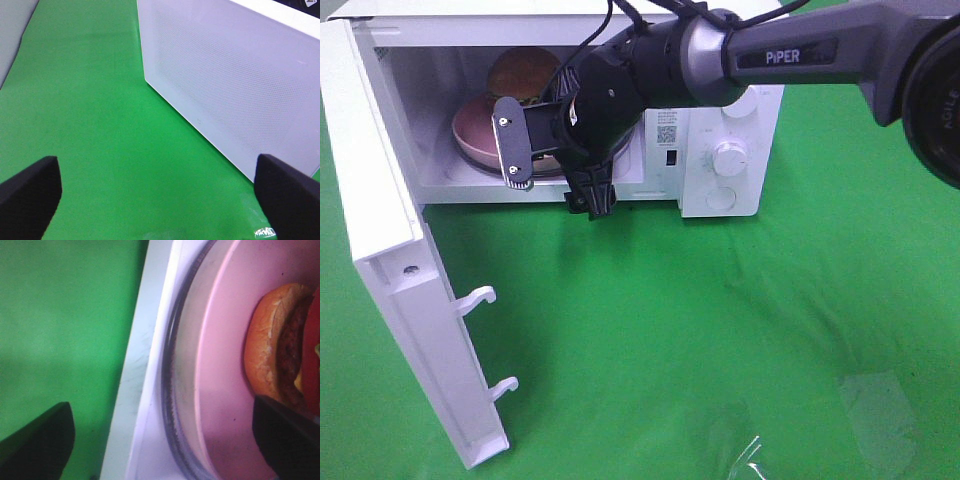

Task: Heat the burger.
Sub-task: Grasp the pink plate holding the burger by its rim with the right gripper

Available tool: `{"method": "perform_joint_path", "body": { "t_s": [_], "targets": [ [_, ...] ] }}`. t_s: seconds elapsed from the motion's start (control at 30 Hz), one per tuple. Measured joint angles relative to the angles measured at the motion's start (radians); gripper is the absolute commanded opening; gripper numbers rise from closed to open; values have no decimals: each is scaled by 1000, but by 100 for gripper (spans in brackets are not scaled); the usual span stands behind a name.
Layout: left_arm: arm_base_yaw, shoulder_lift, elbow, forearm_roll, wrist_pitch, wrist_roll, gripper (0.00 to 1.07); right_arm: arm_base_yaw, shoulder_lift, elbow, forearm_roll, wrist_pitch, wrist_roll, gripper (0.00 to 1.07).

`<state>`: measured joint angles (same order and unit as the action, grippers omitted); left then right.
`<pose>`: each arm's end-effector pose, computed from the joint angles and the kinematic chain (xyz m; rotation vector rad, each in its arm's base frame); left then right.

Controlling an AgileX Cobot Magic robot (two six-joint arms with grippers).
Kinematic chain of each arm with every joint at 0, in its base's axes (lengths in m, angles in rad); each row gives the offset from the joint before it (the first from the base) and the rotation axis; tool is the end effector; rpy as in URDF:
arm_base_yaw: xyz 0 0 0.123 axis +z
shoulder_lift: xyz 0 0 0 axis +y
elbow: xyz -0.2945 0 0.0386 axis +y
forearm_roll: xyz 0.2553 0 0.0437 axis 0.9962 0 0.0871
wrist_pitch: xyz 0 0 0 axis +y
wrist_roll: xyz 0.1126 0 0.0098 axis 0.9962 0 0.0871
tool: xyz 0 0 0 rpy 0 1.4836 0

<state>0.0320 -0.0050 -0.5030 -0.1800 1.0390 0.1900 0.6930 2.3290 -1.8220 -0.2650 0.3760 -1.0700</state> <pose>0.0088 -0.0172 0.2752 0.1648 1.9958 -0.0722 0.4336 0.3459 0.1451 -1.9909 1.3206 -0.4141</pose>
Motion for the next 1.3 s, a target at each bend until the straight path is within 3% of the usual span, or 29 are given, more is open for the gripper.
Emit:
{"method": "perform_joint_path", "body": {
  "t_s": [0.33, 0.67, 0.83, 0.9, 1.0, 1.03, 1.07, 1.13, 1.17, 1.23, 1.3],
  "targets": [
    [0, 0, 0, 8, 0, 0, 103, -13, 74, -99, 85, 16, -19, 84],
    [0, 0, 0, 10, 0, 0, 103, -19, 114, -118, 274, 19, -191, 80],
    [0, 0, 0, 10, 0, 0, 103, -19, 114, -119, 289, 17, -205, 74],
    [0, 0, 0, 10, 0, 0, 103, -27, 114, -119, 305, 19, -217, 60],
    [0, 0, 0, 10, 0, 0, 103, -30, 114, -119, 307, 22, -218, 55],
    [0, 0, 0, 10, 0, 0, 103, -32, 114, -119, 308, 24, -219, 44],
    [0, 0, 0, 10, 0, 0, 103, -32, 114, -119, 308, 24, -219, 44],
    [0, 0, 0, 10, 0, 0, 103, -33, 114, -122, 312, 25, -219, 15],
    [0, 0, 0, 10, 0, 0, 103, -33, 114, -122, 312, 25, -219, 15],
    [0, 0, 0, 10, 0, 0, 103, -33, 114, -128, 313, 22, -220, 0],
    [0, 0, 0, 10, 0, 0, 103, -33, 114, -130, 313, 29, -224, 0]
  ]
}}
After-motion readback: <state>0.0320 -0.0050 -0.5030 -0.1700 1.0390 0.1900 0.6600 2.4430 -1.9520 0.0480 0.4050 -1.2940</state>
